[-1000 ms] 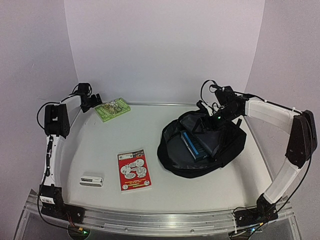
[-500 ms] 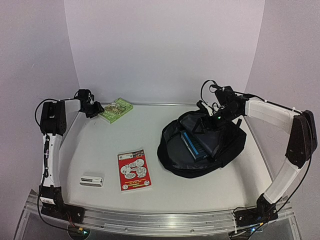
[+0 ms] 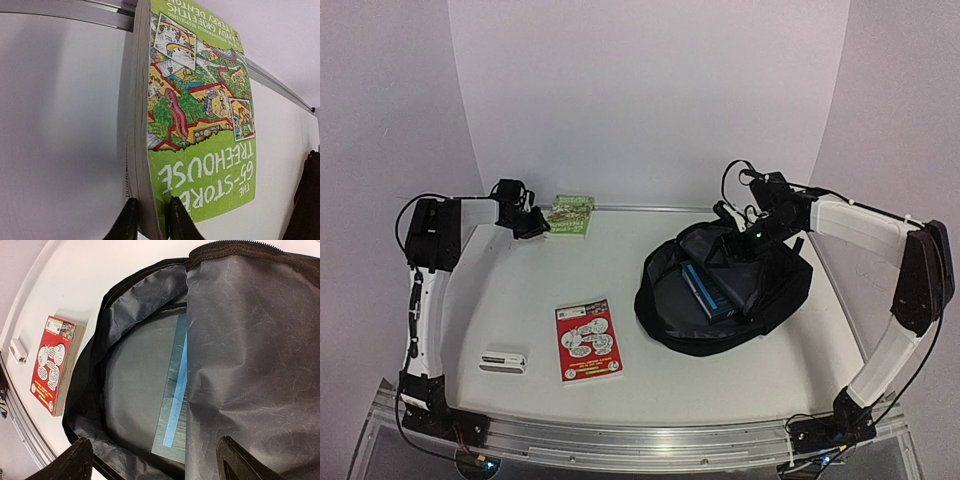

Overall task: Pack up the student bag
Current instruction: Move the book to the center of the board.

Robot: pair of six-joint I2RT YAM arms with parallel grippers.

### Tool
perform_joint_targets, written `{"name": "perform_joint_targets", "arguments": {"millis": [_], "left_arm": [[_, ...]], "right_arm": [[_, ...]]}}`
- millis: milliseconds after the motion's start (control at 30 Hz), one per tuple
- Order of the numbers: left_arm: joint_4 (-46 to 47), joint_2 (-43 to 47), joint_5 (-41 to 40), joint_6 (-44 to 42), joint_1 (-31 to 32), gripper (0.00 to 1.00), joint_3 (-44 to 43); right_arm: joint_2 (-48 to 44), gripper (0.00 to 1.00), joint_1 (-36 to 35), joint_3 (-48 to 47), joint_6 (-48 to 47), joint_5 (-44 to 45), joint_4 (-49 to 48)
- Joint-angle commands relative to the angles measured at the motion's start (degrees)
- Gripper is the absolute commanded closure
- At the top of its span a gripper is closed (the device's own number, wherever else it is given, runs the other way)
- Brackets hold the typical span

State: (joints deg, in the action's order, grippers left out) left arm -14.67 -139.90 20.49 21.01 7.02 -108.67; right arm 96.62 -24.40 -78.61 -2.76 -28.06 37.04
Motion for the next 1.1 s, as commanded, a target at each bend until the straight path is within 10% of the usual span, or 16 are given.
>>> {"name": "perform_joint_targets", "arguments": {"millis": [0,667,1067], "left_arm": [[-3.9,0.5,-1.2,-1.2,1.5,0.96,0.6],[6.5,20.3,0.6,0.3,9.0,1.0,34.4],[-6.7,32.6,-19.3,-1.9,8.0,1.0,39.9]], "right_arm": [[-1.7,0.14,0.0,-0.5,0.1,0.5,0.3],[-2.2,0.1,0.0,-2.5,-0.9,-2.5,1.1],[1.2,0.08,-2.0,-7.1,-1.5,-3.3,0.9]]}}
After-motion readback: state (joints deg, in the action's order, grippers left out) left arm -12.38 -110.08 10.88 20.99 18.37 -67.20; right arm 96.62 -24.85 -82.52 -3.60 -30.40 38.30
